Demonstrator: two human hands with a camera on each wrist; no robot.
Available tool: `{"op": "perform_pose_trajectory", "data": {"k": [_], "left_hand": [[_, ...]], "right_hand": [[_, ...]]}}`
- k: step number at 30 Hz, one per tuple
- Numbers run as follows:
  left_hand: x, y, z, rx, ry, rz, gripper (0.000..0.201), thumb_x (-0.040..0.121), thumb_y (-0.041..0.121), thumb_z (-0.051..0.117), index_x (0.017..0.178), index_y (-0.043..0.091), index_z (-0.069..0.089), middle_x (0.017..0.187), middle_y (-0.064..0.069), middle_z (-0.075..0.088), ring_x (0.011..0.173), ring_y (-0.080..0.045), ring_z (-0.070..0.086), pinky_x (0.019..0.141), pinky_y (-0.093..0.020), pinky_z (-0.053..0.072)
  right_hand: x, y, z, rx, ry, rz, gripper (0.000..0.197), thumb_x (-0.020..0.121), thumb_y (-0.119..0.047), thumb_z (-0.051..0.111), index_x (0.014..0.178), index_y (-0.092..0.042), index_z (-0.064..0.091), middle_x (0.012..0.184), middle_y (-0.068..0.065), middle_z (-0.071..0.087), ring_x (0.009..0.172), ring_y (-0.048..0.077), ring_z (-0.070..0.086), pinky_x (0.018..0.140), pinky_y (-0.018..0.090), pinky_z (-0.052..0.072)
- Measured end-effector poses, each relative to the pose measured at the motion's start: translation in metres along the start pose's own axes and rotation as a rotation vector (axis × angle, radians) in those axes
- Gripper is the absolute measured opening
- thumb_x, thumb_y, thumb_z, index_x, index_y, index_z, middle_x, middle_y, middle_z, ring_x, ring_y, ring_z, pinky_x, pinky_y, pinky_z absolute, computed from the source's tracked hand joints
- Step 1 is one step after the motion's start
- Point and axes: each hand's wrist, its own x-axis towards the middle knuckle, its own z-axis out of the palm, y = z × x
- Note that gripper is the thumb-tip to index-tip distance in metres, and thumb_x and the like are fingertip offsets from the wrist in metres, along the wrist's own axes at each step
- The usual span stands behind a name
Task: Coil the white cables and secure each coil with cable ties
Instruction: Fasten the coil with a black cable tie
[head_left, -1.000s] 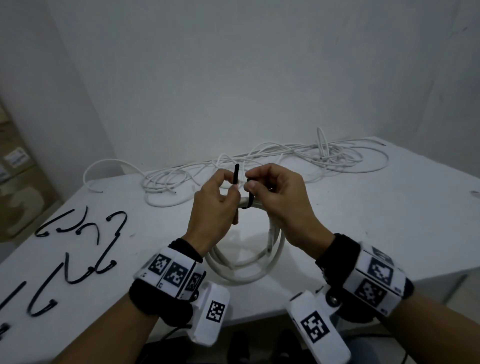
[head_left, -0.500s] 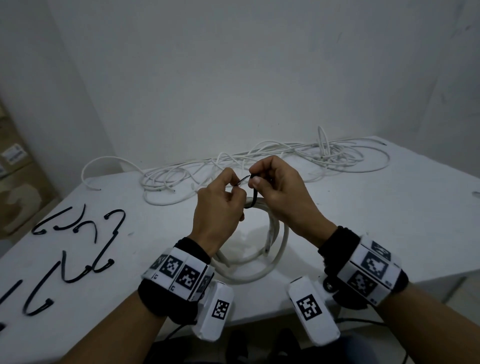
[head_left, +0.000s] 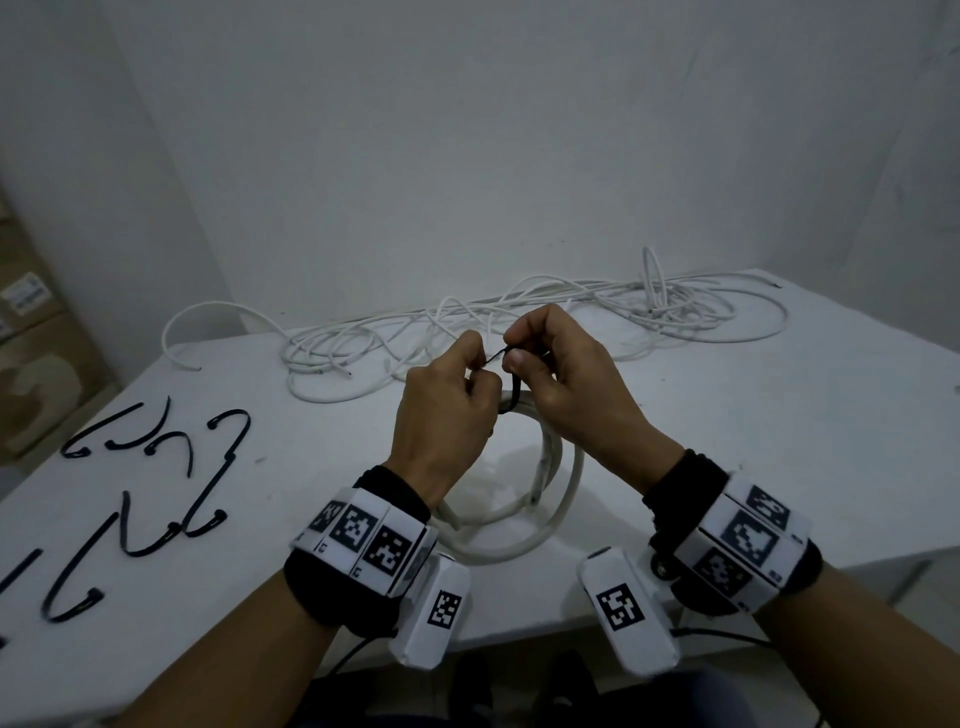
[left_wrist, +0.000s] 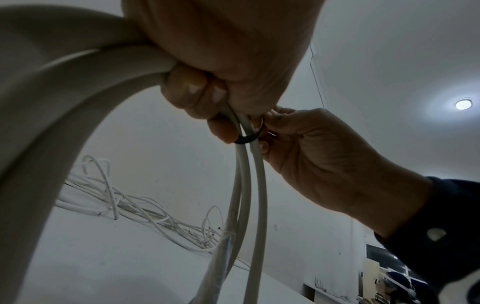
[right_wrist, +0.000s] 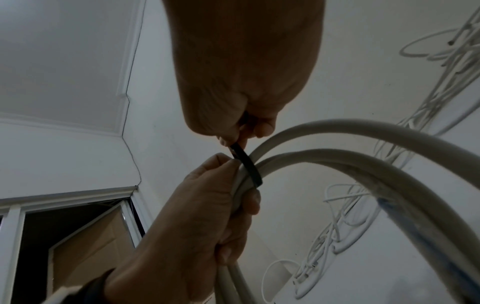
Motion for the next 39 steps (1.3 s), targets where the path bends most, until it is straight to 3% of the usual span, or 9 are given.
{"op": "perform_pose_trajectory", "data": {"k": [7, 13, 20, 25, 28, 30, 33, 36, 39], "left_hand": [[0.0, 0.0, 0.003, 0.02, 0.004, 0.015, 0.01, 0.091, 0.012, 0.047, 0.081, 0.014, 0.048, 0.054, -0.012, 0.061, 0.052, -0.034, 0.058, 0.054, -0.047, 0.051], [0.001, -0.002, -0.001, -0.001, 0.022, -0.042, 0.01, 0.09, 0.011, 0.047, 0.081, 0.015, 0.046, 0.056, -0.008, 0.065, 0.05, -0.025, 0.06, 0.052, -0.04, 0.05], [0.0, -0.009, -0.006, -0.078, 0.019, -0.113, 0.008, 0.092, 0.012, 0.048, 0.084, 0.015, 0.048, 0.061, -0.003, 0.069, 0.051, -0.017, 0.065, 0.057, -0.038, 0.055], [-0.001, -0.017, -0.009, -0.065, 0.073, -0.101, 0.01, 0.092, 0.011, 0.048, 0.083, 0.015, 0.048, 0.055, -0.005, 0.065, 0.047, -0.009, 0.061, 0.051, -0.03, 0.047], [0.0, -0.019, -0.008, -0.07, 0.094, -0.071, 0.014, 0.092, 0.01, 0.048, 0.08, 0.017, 0.046, 0.062, -0.014, 0.065, 0.057, -0.023, 0.064, 0.054, -0.038, 0.049], [0.001, -0.019, -0.007, -0.031, 0.083, -0.036, 0.011, 0.091, 0.009, 0.048, 0.081, 0.014, 0.047, 0.062, -0.014, 0.061, 0.052, -0.021, 0.053, 0.05, -0.031, 0.042], [0.002, -0.019, -0.004, 0.024, 0.072, 0.025, 0.011, 0.088, 0.006, 0.047, 0.08, 0.013, 0.045, 0.064, -0.008, 0.052, 0.055, -0.013, 0.039, 0.052, -0.026, 0.033], [0.003, -0.025, -0.003, 0.053, 0.087, 0.08, 0.018, 0.087, 0.005, 0.046, 0.077, 0.019, 0.04, 0.069, -0.004, 0.047, 0.065, -0.017, 0.039, 0.057, -0.029, 0.032], [0.002, -0.028, -0.003, 0.065, 0.111, 0.131, 0.014, 0.084, 0.01, 0.043, 0.077, 0.021, 0.039, 0.07, -0.002, 0.045, 0.065, -0.015, 0.039, 0.056, -0.026, 0.03]], "right_hand": [[0.004, -0.007, -0.006, -0.079, -0.103, 0.016, 0.012, 0.092, 0.0, 0.052, 0.094, -0.012, 0.05, 0.075, -0.009, 0.056, 0.057, -0.01, 0.056, 0.055, 0.005, 0.04], [0.001, 0.006, 0.004, -0.057, 0.099, 0.078, 0.014, 0.086, -0.011, 0.066, 0.093, -0.015, 0.054, 0.073, -0.007, 0.061, 0.064, 0.002, 0.056, 0.061, 0.014, 0.046], [-0.003, 0.008, 0.018, -0.285, 0.114, -0.128, 0.006, 0.085, -0.008, 0.067, 0.082, -0.006, 0.062, 0.07, 0.001, 0.064, 0.06, 0.009, 0.053, 0.06, 0.014, 0.042], [-0.007, 0.008, 0.019, -0.075, 0.104, -0.054, 0.009, 0.085, -0.003, 0.065, 0.088, -0.011, 0.062, 0.074, -0.013, 0.061, 0.067, -0.005, 0.058, 0.063, 0.007, 0.042], [-0.012, 0.006, 0.019, 0.12, 0.112, 0.01, 0.018, 0.087, 0.001, 0.061, 0.087, -0.017, 0.06, 0.077, -0.008, 0.062, 0.067, -0.001, 0.061, 0.07, 0.022, 0.053], [-0.011, 0.004, 0.02, 0.198, 0.12, 0.031, 0.024, 0.088, 0.003, 0.059, 0.085, -0.021, 0.058, 0.078, -0.006, 0.062, 0.068, 0.001, 0.061, 0.071, 0.028, 0.055], [-0.006, 0.004, 0.02, 0.222, 0.143, 0.038, 0.026, 0.088, 0.003, 0.058, 0.084, -0.022, 0.058, 0.08, -0.004, 0.063, 0.071, 0.008, 0.061, 0.067, 0.025, 0.053], [-0.003, 0.006, 0.023, 0.232, 0.165, 0.046, 0.027, 0.088, 0.002, 0.058, 0.084, -0.024, 0.059, 0.08, -0.006, 0.063, 0.076, 0.014, 0.06, 0.072, 0.03, 0.053], [-0.003, 0.005, 0.025, 0.271, 0.16, 0.054, 0.027, 0.089, 0.004, 0.056, 0.083, -0.022, 0.058, 0.079, -0.005, 0.062, 0.074, 0.011, 0.059, 0.068, 0.02, 0.049]]}}
